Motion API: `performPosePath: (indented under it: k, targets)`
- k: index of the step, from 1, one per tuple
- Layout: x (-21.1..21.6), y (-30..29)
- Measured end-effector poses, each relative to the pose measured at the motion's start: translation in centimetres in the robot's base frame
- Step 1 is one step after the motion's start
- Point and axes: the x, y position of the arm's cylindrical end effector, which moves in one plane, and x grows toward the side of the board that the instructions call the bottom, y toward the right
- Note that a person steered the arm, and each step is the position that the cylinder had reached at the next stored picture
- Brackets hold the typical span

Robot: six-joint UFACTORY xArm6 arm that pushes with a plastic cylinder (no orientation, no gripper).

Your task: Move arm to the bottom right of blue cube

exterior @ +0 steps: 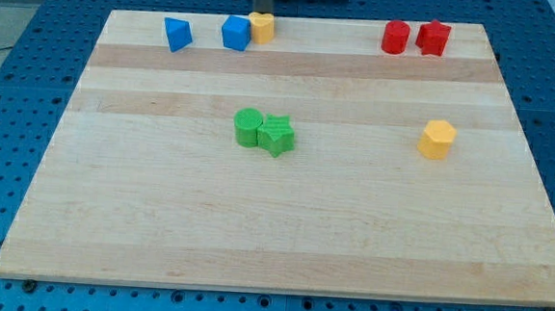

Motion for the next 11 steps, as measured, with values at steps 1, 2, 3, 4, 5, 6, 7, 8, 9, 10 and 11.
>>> performPosePath:
  k: [1, 2, 3, 4, 5, 6, 7, 8, 9, 10, 11]
  targets:
    - [1.5, -2.1]
    - [5.7, -0.6]
    - [9.5, 8.7]
    - [6.0, 8.3]
    - [3.4, 10.3]
    - [9.3, 14.8]
    - [10.7, 14.8]
    - [5.8, 14.7]
    - [6.5, 11.8]
    - [10.8, 11.8]
    - [14.7, 11.9]
